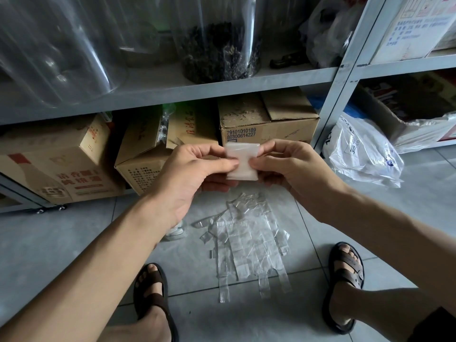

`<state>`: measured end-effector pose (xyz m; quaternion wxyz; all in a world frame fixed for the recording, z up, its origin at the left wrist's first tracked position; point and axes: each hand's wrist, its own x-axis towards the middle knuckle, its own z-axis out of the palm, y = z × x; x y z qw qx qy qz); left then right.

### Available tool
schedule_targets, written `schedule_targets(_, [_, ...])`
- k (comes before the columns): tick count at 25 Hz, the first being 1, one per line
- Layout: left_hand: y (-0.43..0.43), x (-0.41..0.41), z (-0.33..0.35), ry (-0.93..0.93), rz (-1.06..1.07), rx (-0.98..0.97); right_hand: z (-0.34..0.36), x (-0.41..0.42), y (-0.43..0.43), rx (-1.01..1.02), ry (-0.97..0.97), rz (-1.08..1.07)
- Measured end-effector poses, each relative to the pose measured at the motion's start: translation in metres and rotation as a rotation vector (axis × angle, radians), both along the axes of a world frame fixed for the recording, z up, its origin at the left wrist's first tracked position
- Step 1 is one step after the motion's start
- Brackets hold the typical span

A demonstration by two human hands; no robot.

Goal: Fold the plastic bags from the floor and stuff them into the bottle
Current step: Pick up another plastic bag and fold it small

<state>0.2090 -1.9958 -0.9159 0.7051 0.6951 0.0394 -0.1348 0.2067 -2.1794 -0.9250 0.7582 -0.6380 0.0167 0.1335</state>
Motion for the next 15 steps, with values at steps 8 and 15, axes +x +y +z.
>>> schedule_targets(8, [-0.0014, -0.0005, 0.0036, 0.068, -0.013, -0.142, 0.0016, 0.0007, 0.0000, 0.101, 0.045, 0.042])
schedule_targets(15, [-0.0016, -0.0014, 0.0049, 0.101, -0.049, -0.161, 0.0006, -0.0004, -0.0008, 0.075, 0.021, 0.047])
